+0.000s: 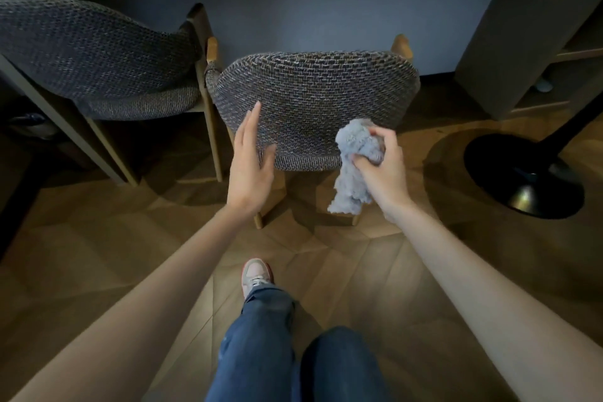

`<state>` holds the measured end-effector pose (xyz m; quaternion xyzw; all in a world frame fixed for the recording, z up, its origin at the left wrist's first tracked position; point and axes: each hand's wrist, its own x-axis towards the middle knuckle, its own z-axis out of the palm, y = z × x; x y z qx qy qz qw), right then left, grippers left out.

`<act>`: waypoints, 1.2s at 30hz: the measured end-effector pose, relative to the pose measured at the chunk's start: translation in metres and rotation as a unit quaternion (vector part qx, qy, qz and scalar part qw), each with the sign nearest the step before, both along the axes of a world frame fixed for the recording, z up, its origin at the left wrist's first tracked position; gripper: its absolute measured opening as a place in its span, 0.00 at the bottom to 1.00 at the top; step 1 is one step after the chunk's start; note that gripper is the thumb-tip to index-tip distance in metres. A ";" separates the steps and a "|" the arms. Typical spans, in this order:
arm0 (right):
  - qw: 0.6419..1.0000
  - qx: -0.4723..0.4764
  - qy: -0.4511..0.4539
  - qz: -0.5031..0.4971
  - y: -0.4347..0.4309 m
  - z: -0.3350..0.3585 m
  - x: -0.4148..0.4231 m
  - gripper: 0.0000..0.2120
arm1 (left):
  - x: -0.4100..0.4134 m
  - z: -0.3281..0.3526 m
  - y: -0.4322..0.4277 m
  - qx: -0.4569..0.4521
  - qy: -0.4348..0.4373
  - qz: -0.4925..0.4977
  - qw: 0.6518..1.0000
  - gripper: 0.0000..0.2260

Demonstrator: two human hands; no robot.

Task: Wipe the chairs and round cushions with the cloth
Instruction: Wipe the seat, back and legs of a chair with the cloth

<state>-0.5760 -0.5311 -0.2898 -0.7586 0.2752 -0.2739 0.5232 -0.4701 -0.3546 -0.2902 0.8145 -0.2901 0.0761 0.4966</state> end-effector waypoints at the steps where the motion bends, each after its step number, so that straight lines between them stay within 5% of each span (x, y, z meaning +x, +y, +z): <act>1: 1.000 0.003 0.018 0.008 0.004 -0.016 -0.004 0.22 | 0.000 -0.012 0.005 -0.003 0.024 -0.002 1.000 0.30; 13: 0.983 0.089 0.161 -0.017 0.026 -0.111 0.062 0.19 | 0.070 -0.121 0.010 0.034 0.288 0.049 0.956 0.23; 19: 0.982 0.010 0.185 0.025 0.036 -0.150 0.105 0.18 | 0.110 -0.137 -0.004 0.021 0.353 0.040 0.935 0.25; 36: 0.970 -0.234 -0.062 0.037 0.040 -0.250 0.159 0.20 | 0.165 -0.234 -0.028 -0.074 0.281 0.107 0.951 0.24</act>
